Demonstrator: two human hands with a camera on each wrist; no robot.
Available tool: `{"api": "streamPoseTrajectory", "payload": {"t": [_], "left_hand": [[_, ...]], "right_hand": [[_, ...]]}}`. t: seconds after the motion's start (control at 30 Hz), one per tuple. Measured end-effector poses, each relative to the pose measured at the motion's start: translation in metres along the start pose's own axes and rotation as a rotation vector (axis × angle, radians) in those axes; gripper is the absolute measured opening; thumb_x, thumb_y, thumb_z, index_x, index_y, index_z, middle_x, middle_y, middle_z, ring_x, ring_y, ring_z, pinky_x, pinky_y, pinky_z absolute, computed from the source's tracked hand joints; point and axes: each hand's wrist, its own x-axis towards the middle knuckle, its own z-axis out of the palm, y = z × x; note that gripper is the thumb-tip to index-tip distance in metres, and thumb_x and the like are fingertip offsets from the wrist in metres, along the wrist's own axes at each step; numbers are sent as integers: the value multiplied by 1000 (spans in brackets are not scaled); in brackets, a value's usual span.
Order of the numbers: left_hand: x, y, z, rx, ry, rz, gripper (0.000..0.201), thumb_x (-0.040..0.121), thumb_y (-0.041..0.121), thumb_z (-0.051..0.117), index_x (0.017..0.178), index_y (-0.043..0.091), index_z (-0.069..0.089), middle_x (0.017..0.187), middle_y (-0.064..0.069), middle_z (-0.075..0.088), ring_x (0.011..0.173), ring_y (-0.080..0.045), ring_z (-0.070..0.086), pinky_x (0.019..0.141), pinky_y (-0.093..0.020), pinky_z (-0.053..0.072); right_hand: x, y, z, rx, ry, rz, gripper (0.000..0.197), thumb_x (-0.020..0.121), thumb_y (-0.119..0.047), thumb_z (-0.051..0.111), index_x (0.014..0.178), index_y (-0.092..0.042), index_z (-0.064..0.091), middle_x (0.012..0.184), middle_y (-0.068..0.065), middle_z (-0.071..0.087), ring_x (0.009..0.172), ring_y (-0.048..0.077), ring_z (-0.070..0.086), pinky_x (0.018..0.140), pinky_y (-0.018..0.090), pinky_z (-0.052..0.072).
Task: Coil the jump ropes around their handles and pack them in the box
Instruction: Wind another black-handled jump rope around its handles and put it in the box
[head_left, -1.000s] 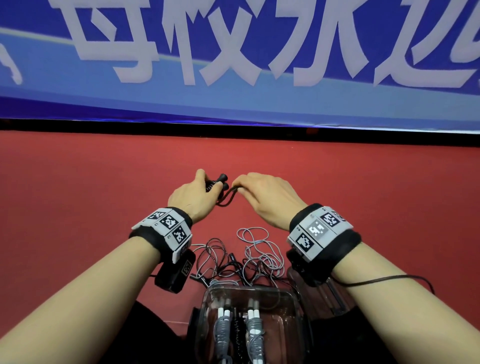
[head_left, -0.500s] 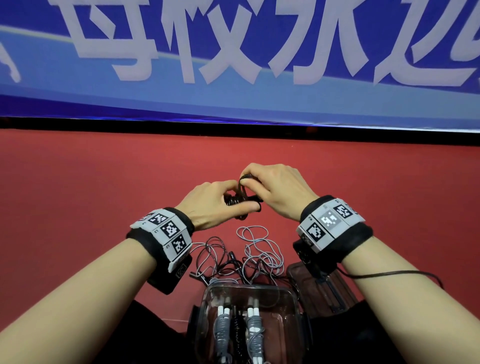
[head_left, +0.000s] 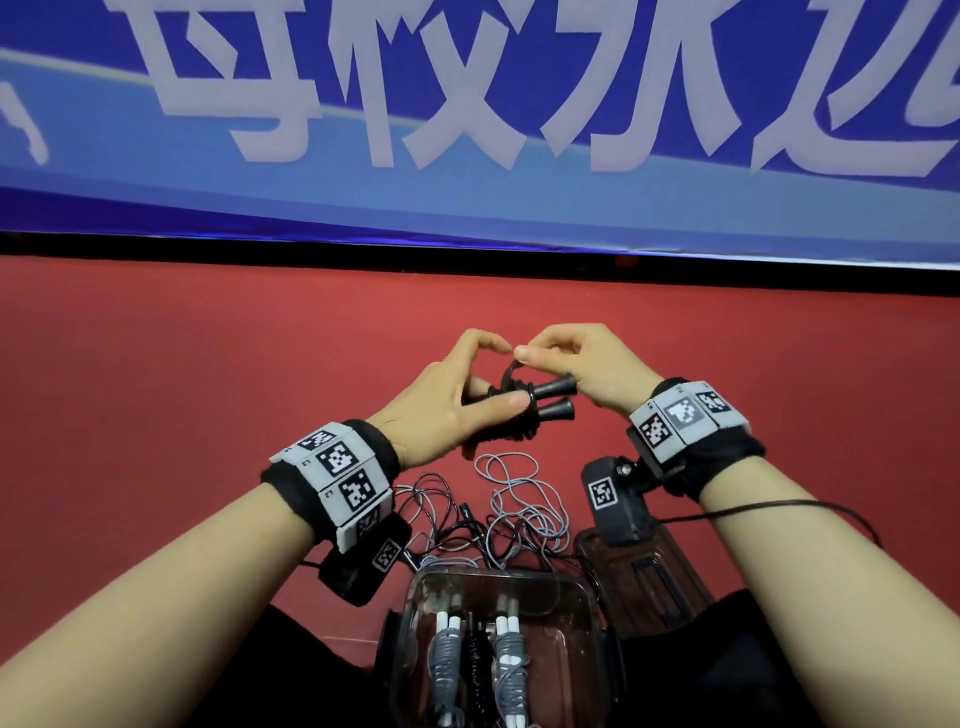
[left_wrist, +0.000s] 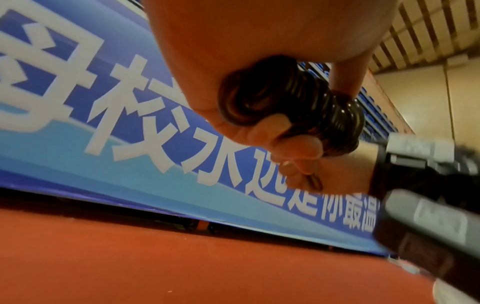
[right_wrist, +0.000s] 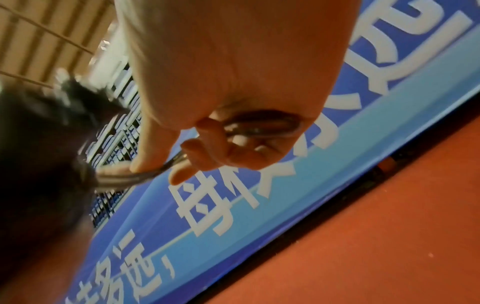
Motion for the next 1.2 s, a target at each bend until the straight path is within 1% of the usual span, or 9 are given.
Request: {"api": "streamPoseTrajectory", "payload": {"t": [0.1, 0.2, 0.3, 0.4, 0.6, 0.73, 0.87, 1.07, 1.2], "left_hand": [[6, 2, -1, -166, 101, 47, 53, 90, 42, 53, 137, 26, 34, 77, -13, 72, 46, -24, 55, 38, -20, 33], [13, 2, -7, -274, 273, 45, 50, 89, 43, 49, 134, 22, 46, 67, -10, 68, 42, -22, 53, 37, -18, 32], [19, 0, -11, -339, 416, 26, 40, 92, 47, 49, 106, 13, 66, 65, -8, 63, 42, -20, 51, 36, -18, 32], [22, -3, -13, -301, 497, -32, 45, 95, 50, 54, 95, 7, 69, 64, -4, 61, 44, -18, 49, 37, -20, 33], [22, -10, -16, -143, 508, -166, 50, 93, 57, 52, 92, 10, 66, 58, -1, 56, 38, -12, 47, 38, -22, 34], [22, -8, -16, -219, 530, -198, 48, 96, 59, 44, 93, 14, 62, 54, 3, 55, 39, -14, 43, 39, -22, 35], [24, -9, -16, -382, 505, -186, 52, 95, 60, 44, 96, 14, 65, 76, -10, 64, 46, -17, 47, 41, -23, 38], [26, -7, -19, -727, 465, -245, 54, 92, 63, 44, 100, 13, 62, 71, -2, 64, 46, -16, 49, 42, -23, 41], [27, -10, -20, -758, 475, -286, 54, 92, 65, 41, 100, 16, 61, 70, 0, 64, 49, -12, 51, 44, -22, 42]], "right_hand": [[2, 8, 13, 19, -62, 49, 19, 92, -9, 61, 73, -9, 61, 53, -5, 51, 42, 0, 38, 47, 19, 33], [5, 5, 28, 50, -10, 52, 41, 98, -30, 54, 58, -21, 60, 49, -7, 37, 44, 10, 30, 45, 25, 27], [3, -7, 43, 114, 1, 94, 53, 98, -49, 45, 58, -20, 63, 48, -5, 34, 43, 13, 30, 44, 26, 27], [-1, -13, 53, 56, -1, 69, 52, 101, -47, 39, 62, -22, 62, 49, -8, 39, 39, 6, 34, 47, 26, 29], [-13, -27, 60, -61, -30, 2, 36, 101, -26, 37, 75, -26, 61, 61, -2, 47, 57, 18, 44, 57, 31, 35], [-15, -36, 66, 226, -100, 126, 29, 99, -15, 35, 85, -17, 60, 60, 0, 51, 49, 15, 46, 48, 26, 40], [-15, -43, 64, 351, -188, 151, 20, 98, -12, 45, 85, -11, 60, 64, 2, 61, 54, 11, 56, 52, 21, 49], [-14, -41, 55, 314, -194, 100, 25, 97, -24, 57, 81, -6, 66, 60, -1, 36, 48, 9, 31, 47, 20, 27], [-18, -43, 55, 398, -274, 113, 21, 95, -20, 60, 76, -10, 62, 55, -3, 30, 45, 9, 23, 44, 19, 21]]}}
